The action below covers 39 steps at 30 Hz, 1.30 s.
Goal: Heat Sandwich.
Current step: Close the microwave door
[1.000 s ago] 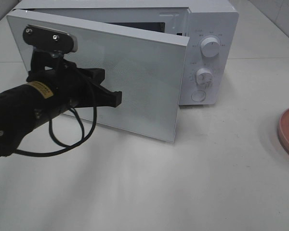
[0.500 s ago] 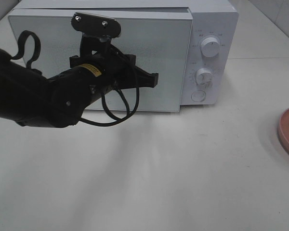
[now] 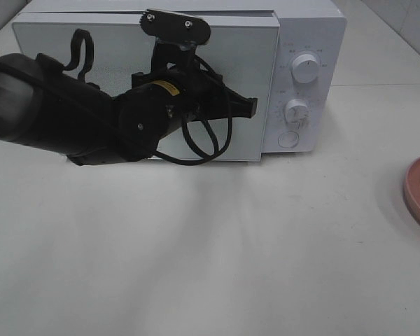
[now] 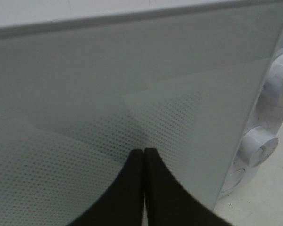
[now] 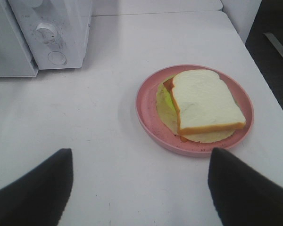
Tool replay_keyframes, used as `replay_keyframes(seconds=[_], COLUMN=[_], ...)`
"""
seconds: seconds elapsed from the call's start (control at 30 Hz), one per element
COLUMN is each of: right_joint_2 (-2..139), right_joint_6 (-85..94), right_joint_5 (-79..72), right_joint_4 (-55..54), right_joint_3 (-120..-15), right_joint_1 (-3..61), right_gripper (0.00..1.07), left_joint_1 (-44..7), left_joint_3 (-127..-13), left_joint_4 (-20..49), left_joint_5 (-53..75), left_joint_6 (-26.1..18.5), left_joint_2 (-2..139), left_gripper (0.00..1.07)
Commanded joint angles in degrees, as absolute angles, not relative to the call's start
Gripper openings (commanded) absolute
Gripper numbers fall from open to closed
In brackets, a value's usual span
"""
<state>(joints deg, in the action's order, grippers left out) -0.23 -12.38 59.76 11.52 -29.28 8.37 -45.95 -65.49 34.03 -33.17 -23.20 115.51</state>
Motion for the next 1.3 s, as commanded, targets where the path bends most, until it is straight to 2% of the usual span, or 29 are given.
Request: replay_keyframes(seconds=[0.03,0.43,1.3], right_joint_2=[-1.78,-1.78,-1.78], right_joint_6=[-12.55,-12.55,-12.55], right_joint_5=[59.99,59.99,59.99], right_joint_4=[11.46,11.46,11.46], right_joint_3=[-29.22,-29.22,-29.22], right_joint_1=[8.08,8.08,8.08], right_gripper=[0.76,0.76,0.76], left_joint_1=[-45.03,-41.83,-42.46], left_joint_3=[-68.07,-73.97,-73.80], left_joint_4=[39.19,39.48,38.96], left_joint_5=[-36.04,-31.05,-29.05], left_joint_6=[-26.24,-26.70,-26.70], left_joint_2=[116.54,118.66,117.80], left_gripper=[0.00,0.00,0.00])
